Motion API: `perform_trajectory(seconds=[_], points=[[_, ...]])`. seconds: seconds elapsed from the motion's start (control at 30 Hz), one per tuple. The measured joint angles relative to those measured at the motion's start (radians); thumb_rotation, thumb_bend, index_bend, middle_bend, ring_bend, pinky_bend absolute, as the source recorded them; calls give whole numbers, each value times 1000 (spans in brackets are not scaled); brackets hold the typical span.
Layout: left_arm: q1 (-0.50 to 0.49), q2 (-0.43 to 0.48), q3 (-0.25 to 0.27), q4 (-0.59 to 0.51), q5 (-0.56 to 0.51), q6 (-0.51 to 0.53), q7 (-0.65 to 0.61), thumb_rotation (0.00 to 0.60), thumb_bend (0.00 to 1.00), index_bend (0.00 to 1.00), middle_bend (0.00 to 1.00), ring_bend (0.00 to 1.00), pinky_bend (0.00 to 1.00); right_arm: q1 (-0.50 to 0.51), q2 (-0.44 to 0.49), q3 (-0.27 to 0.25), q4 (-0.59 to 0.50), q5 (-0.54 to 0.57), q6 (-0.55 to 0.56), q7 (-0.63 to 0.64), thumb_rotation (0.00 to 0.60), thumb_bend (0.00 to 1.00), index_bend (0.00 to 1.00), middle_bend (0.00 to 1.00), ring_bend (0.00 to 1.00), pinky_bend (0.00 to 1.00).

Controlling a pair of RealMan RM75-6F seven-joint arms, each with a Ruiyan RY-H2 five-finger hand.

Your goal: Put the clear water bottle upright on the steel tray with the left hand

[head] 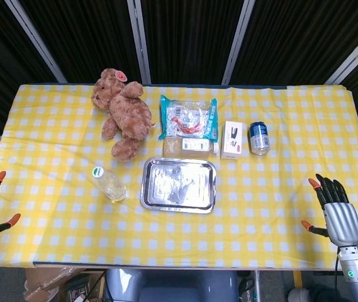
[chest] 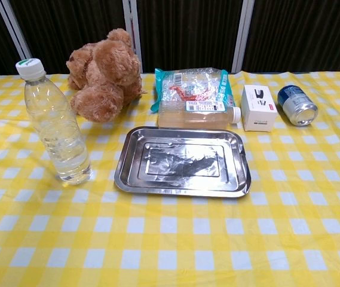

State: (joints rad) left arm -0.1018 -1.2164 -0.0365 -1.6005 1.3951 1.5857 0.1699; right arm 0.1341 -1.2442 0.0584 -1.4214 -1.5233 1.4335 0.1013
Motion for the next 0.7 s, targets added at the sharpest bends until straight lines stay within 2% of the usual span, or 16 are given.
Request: perform_trajectory(seconds=[0.7], points=[[3,-12,-15,7,4,-48,-21,600,135,71,46,0,0,-13,22,-7,-37,5,8,-24,600,50,97,0,0,0]])
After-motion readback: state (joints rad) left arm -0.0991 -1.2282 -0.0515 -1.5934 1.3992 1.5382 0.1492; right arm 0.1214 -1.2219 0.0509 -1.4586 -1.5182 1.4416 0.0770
